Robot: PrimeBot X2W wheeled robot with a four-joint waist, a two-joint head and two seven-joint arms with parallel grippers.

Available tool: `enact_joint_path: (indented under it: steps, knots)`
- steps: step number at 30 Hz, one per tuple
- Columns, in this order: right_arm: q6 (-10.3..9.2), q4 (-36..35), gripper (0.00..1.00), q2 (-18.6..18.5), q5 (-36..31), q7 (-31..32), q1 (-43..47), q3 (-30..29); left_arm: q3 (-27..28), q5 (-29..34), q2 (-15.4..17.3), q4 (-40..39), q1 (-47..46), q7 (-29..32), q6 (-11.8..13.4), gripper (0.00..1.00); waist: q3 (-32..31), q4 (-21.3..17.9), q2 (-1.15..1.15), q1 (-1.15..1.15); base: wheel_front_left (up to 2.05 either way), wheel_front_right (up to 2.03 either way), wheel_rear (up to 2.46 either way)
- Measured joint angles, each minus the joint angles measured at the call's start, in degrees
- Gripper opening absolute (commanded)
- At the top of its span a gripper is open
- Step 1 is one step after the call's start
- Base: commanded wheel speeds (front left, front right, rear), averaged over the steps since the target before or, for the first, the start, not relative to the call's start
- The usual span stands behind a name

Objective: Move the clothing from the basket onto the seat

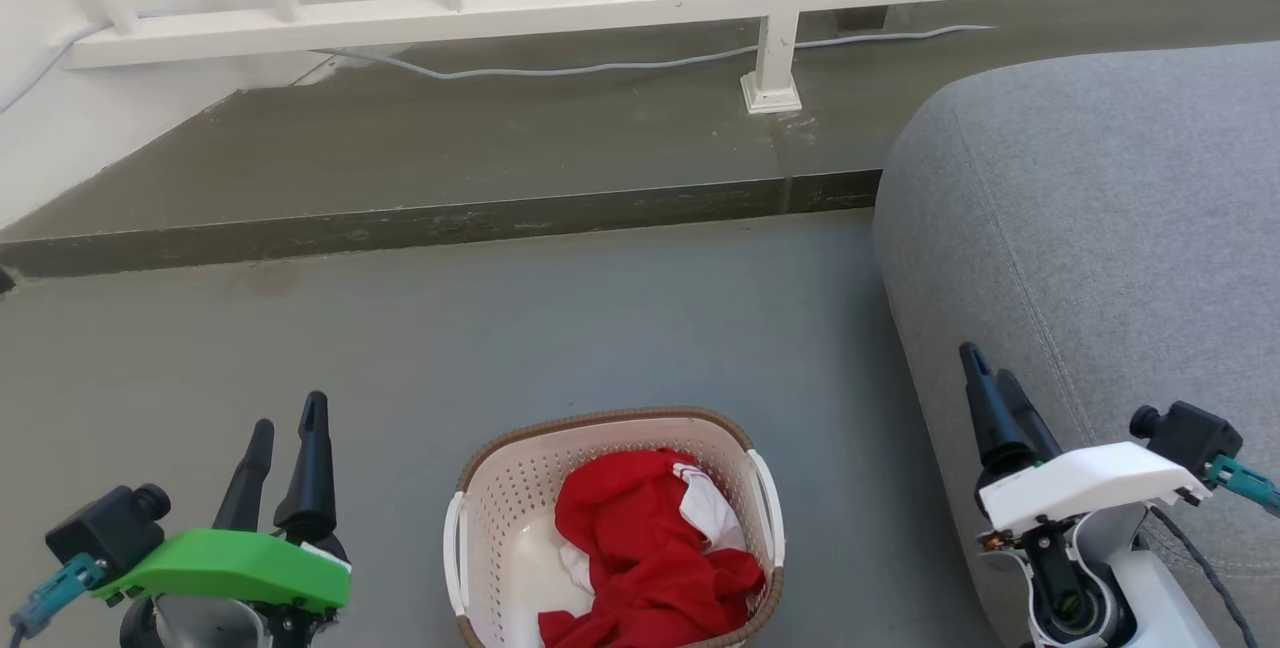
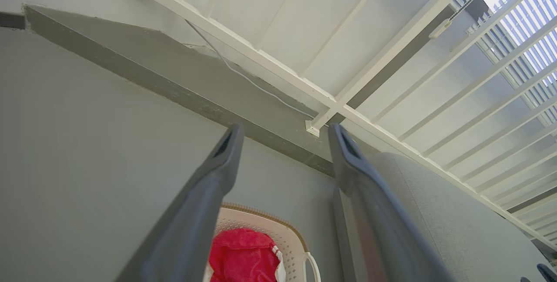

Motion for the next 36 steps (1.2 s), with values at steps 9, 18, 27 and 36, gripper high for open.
enact_joint_path:
  steps: [9, 18, 27, 36]
  knots:
    - [-1.42, -0.3, 1.00, -0.1, -6.5, -1.6, 0.0, 2.2, -1.9, 8.1, 0.2, -0.6, 1.1, -1.5, 1.4, 1.00, 0.1, -0.1, 0.00, 0.00, 0.00, 0.00, 0.00]
    - [-2.44, -0.9, 1.00, -0.3, -13.9, -3.2, -0.1, 4.2, -3.6, 16.8, 0.2, -2.2, 2.4, -3.3, 3.0, 1.00, 0.0, -0.1, 0.00, 0.00, 0.00, 0.00, 0.00]
    - [-3.50, -1.6, 1.00, -0.5, -21.9, -5.2, -0.1, 6.2, -4.6, 25.2, 0.3, -4.2, 3.3, -5.1, 4.5, 1.00, -0.4, -0.1, 0.00, 0.00, 0.00, 0.00, 0.00]
    - [-4.55, -2.1, 1.00, -0.6, -28.9, -7.1, -0.1, 8.0, -5.4, 32.6, 0.5, -6.0, 4.9, -7.0, 5.8, 1.00, -0.8, 0.1, 0.00, 0.00, 0.00, 0.00, 0.00]
